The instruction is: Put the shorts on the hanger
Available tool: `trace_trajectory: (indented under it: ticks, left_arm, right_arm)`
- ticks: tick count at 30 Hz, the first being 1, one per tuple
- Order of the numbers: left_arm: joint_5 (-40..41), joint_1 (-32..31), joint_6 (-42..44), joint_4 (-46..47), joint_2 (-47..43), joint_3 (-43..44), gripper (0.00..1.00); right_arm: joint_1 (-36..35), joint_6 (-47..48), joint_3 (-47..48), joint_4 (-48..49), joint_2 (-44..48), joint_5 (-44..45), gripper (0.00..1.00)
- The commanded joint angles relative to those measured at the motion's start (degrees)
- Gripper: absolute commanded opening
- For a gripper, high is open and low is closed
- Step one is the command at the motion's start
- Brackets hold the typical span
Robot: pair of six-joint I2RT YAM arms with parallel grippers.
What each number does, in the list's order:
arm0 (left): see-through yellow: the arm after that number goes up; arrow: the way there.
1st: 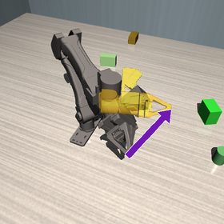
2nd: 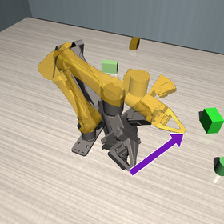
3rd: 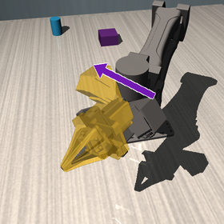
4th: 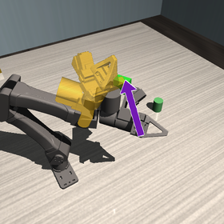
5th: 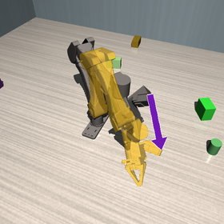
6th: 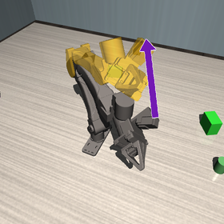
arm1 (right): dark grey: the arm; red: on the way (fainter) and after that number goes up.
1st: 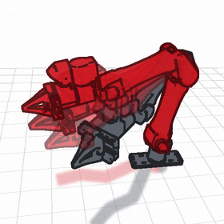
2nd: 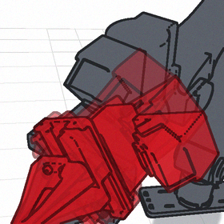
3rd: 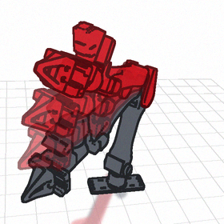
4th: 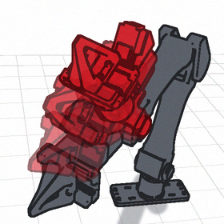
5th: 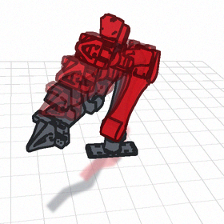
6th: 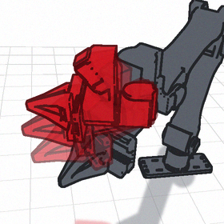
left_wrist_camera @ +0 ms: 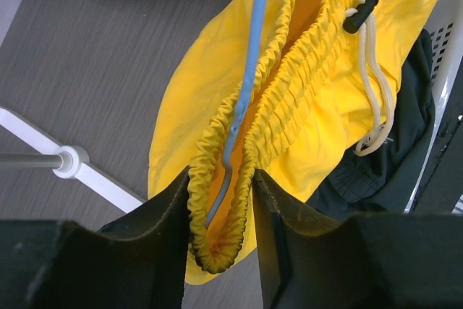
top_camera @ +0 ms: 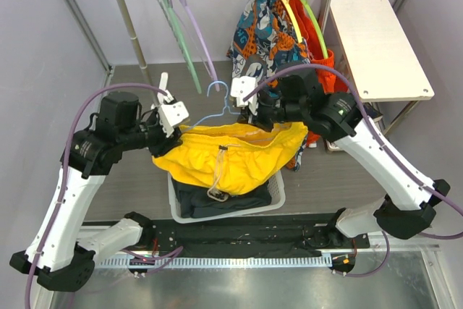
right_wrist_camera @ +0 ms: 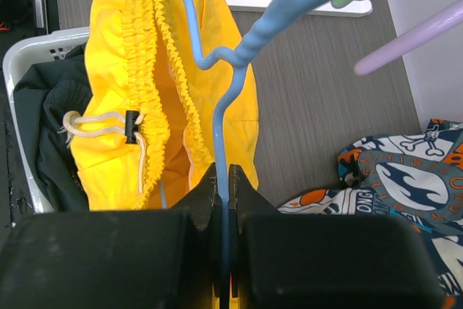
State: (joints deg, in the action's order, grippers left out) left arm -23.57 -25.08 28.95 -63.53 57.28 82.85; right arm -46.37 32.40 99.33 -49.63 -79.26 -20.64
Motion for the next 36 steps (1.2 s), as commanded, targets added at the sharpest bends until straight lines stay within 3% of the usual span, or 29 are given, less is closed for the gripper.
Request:
trace_trajectory:
  ticks: [1, 4, 8, 11, 14, 21, 27, 30, 36]
  left_arm:
    - [1.42, 1.0, -3.64, 0.07, -0.59, 1.79, 0.4]
    - [0.99, 3.45, -3.99, 0.07, -0.67, 2.14, 0.44]
    - [-2.43, 6.71, -5.04, 1.47, -1.03, 3.98, 0.69]
    - [-3.5, 7.06, -7.85, 3.58, -1.2, 7.67, 0.81]
    - [-3.94, 6.98, -9.26, 3.5, -0.15, 10.84, 0.86]
    - [-4.81, 6.98, -11.11, 6.75, -0.24, 8.74, 0.9]
    - [-6.83, 6.98, -11.64, 6.84, 0.99, 8.03, 0.91]
    - [-6.84, 6.98, -11.55, 6.84, 0.82, 6.2, 0.91]
    - [-7.89, 7.06, -14.0, 9.65, -2.51, -1.18, 0.92]
  right_arm:
    - [0.4, -0.77, 6.84, -1.25, 4.12, 3.33, 0.01]
    - [0.4, -0.59, 8.42, -3.19, 5.08, 4.12, 0.01]
    - [0.4, -1.99, 10.7, -4.51, 5.79, 5.96, 0.01]
    - [0.4, -4.01, 13.52, -7.49, 5.52, 8.51, 0.01]
    - [0.4, -5.42, 15.37, -12.5, 6.05, 11.57, 0.01]
    - [0.84, -13.85, 13.88, -20.68, 9.47, 22.47, 0.01]
    - [2.95, -17.19, 10.45, -21.65, 9.05, 28.97, 0.01]
    - [4.0, -18.51, 12.72, -20.08, 6.24, 31.18, 0.01]
    - [6.11, -21.68, 26.86, -19.54, -4.29, 33.56, 0.01]
